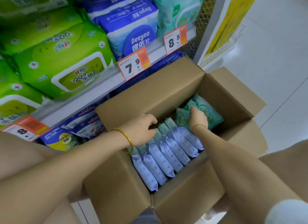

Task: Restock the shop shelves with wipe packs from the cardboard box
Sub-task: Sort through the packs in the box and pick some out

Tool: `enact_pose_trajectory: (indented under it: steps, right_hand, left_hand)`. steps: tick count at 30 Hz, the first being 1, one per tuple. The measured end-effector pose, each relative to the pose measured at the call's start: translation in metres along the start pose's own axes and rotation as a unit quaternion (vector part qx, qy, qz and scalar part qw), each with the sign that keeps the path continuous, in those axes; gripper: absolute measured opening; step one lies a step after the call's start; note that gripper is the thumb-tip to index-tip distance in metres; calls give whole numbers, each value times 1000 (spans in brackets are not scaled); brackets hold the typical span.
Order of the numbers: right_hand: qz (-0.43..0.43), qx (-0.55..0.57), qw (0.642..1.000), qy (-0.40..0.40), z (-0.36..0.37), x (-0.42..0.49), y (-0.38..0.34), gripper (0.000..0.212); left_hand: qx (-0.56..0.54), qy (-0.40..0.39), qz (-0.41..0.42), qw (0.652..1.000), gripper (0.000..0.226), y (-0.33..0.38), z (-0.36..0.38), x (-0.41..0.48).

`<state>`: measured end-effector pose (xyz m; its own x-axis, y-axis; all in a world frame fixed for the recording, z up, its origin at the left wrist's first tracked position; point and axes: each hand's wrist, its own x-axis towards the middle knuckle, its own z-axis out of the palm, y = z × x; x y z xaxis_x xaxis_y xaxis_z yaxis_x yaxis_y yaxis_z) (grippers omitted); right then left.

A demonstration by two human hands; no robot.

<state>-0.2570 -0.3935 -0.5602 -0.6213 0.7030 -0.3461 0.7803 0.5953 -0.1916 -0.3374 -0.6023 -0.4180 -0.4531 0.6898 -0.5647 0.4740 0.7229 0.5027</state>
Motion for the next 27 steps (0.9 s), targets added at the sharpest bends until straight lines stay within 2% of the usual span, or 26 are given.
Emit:
enact_pose_trajectory:
  steps: [3,5,8,10,11,13,16,19,21,23,27]
  right_hand:
    - [-94,-88,992,-3,-18,-12,-8,27]
    - [-129,-126,983,-20,-37,-21,-22,26]
    - [-126,-137,982,-44,-83,-34,-43,19]
    - [-113,-82,987,-74,-119,-43,-47,14]
    - [-108,-26,989,-99,-135,-48,-46,13]
    - [-111,116,974,-161,-162,-61,-42,20]
    - [-158,314,908,-230,-185,-81,-37,22]
    - [-192,427,839,-277,-187,-93,-38,17]
    - [-204,446,820,-294,-181,-99,-44,16]
    - [-224,428,819,-309,-174,-107,-55,15]
    - [-269,393,822,-313,-170,-128,-86,16]
  left_hand:
    - [1,-6,-1,1000,42,-1,1,-2]
    - [2,-7,-3,1000,43,0,0,-5]
    - [-39,-3,-22,999,45,0,-1,-12]
    - [-125,-7,-50,991,48,1,1,-18]
    - [-196,-14,-72,978,51,2,2,-22]
    - [-348,-33,-122,929,56,1,4,-31]
    - [-503,-35,-165,848,62,-9,7,-46]
    - [-627,4,-119,769,50,-15,-4,-62]
    - [-674,48,-56,735,31,-14,-17,-73]
    - [-670,107,-11,734,19,-13,-31,-84]
    - [-577,214,27,788,29,-14,-54,-115]
